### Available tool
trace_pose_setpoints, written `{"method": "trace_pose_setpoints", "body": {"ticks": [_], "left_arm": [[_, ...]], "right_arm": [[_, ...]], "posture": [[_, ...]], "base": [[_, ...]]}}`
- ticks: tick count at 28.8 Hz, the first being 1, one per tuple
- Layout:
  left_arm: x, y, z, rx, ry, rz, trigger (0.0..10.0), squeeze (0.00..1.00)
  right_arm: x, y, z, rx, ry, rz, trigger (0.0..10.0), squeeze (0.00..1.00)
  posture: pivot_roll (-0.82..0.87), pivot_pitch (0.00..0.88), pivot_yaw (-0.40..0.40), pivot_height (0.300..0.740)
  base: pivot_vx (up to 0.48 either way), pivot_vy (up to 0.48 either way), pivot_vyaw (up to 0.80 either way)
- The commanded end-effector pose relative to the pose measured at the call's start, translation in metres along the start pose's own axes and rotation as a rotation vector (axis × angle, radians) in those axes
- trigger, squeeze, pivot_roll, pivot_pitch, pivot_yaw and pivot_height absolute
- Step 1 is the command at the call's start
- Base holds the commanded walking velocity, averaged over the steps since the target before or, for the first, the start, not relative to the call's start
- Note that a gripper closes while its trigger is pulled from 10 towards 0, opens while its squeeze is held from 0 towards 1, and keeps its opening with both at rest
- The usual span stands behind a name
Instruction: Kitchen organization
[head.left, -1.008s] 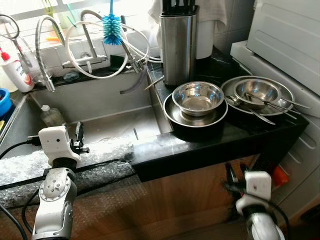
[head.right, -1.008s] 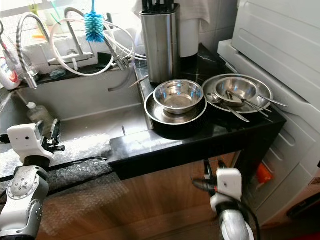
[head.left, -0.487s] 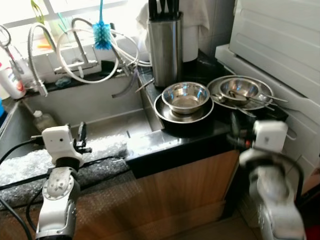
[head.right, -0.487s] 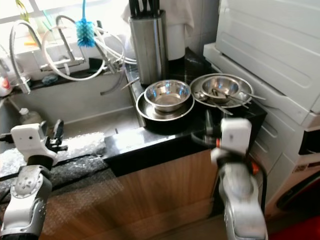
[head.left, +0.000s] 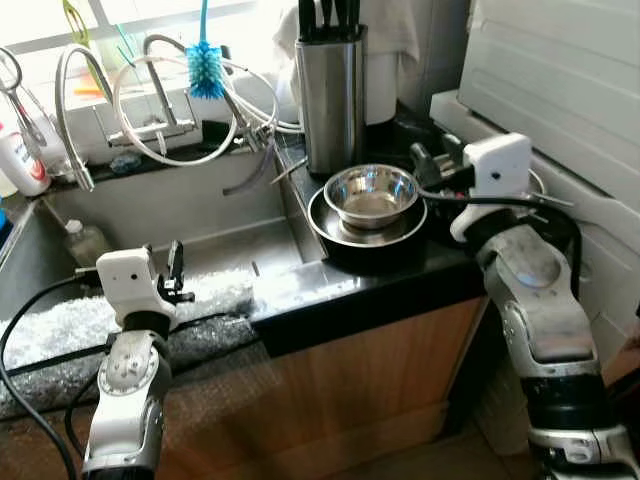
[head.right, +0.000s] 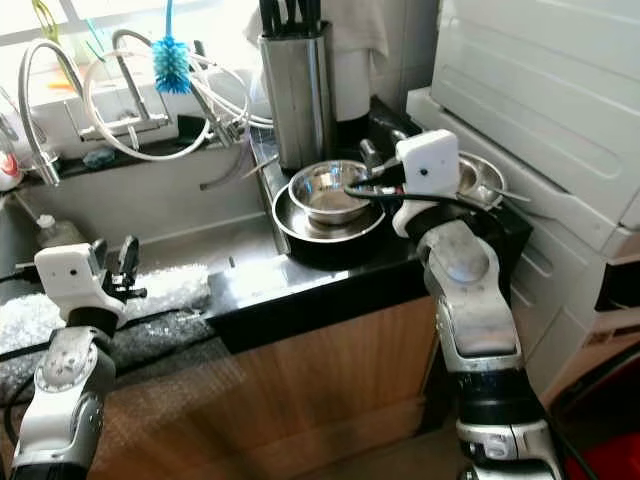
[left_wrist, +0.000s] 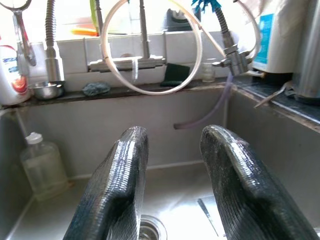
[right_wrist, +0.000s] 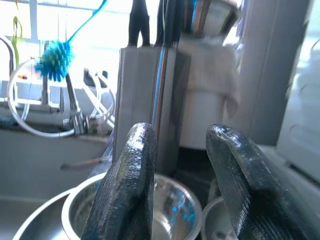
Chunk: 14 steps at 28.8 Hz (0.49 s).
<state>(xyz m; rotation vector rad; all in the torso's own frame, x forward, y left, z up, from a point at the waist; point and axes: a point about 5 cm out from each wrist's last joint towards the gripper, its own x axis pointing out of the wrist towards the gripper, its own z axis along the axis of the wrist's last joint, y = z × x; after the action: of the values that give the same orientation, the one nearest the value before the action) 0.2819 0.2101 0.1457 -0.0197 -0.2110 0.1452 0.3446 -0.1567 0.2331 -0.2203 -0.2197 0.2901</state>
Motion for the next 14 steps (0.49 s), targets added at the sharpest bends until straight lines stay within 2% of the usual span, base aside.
{"method": "trace_pose_setpoints", "body": {"ticks": [1,3,6,9,14], "left_arm": [[-0.001,0.003,0.000,0.015,0.001,0.009,10.0,0.00],[0.000,0.002,0.000,0.014,0.003,0.007,10.0,0.00],[0.002,-0.002,-0.001,0.019,0.010,-0.013,10.0,0.00],[0.003,-0.004,0.000,0.035,0.007,-0.029,10.0,0.00],[0.004,-0.003,0.002,0.034,0.005,-0.025,10.0,0.00]], "right_arm": [[0.008,-0.006,0.006,0.021,0.006,-0.016,10.0,0.00],[0.013,-0.009,0.005,0.065,0.017,-0.042,10.0,0.00],[0.028,-0.014,0.001,0.200,0.068,-0.110,10.0,0.00],[0.034,-0.014,0.000,0.247,0.070,-0.116,10.0,0.00],[0.048,-0.015,-0.004,0.417,0.105,-0.160,10.0,0.00]], "posture": [[-0.04,0.000,0.109,0.740],[-0.04,0.000,0.113,0.740],[-0.04,0.000,0.116,0.740],[-0.04,0.000,0.116,0.740],[-0.03,0.000,0.116,0.740]], "base": [[0.000,0.000,0.00],[0.000,0.000,0.00],[0.000,0.000,0.00],[0.000,0.000,0.00],[0.000,0.000,0.00]]}}
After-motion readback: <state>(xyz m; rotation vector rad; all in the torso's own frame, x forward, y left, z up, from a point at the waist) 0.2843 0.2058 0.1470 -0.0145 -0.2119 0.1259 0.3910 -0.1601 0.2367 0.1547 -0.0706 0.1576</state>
